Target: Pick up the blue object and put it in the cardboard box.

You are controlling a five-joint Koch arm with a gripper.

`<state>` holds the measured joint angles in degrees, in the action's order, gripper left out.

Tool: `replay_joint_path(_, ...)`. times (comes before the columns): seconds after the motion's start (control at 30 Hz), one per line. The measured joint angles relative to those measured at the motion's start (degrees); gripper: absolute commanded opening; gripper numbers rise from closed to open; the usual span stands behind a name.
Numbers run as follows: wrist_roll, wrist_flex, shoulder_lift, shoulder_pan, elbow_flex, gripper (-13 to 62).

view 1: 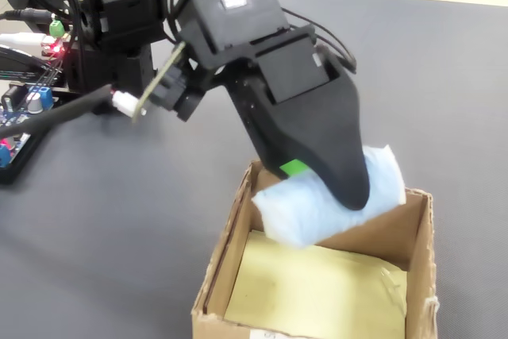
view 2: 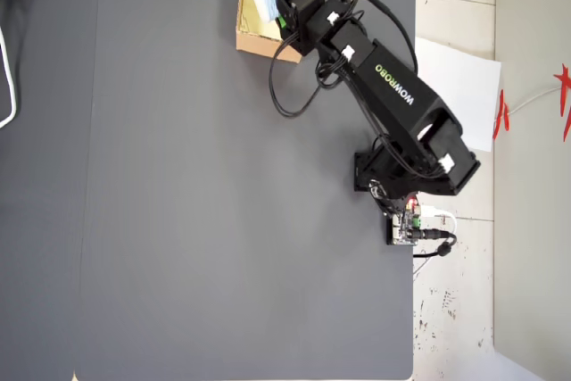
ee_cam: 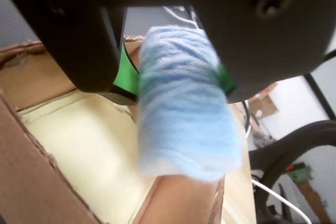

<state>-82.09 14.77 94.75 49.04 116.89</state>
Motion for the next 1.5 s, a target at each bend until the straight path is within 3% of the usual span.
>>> replay_joint_path(0.3,-3.60,-2.37,0.44,-1.05,0.09,32.4)
replay_joint_path(0.6,-9.67,-9.67,10.72,-15.56,5.45,33.7)
replay_joint_path(1.0,-10.63,-12.83,26.89,-37.35,28.13,33.7)
replay_joint_path(1.23,-10.90,-14.33,35.24,-42.71,42.01,33.7)
replay_joint_path(1.5,-11.25,-15.03,35.95,-44.38,51.33,34.0)
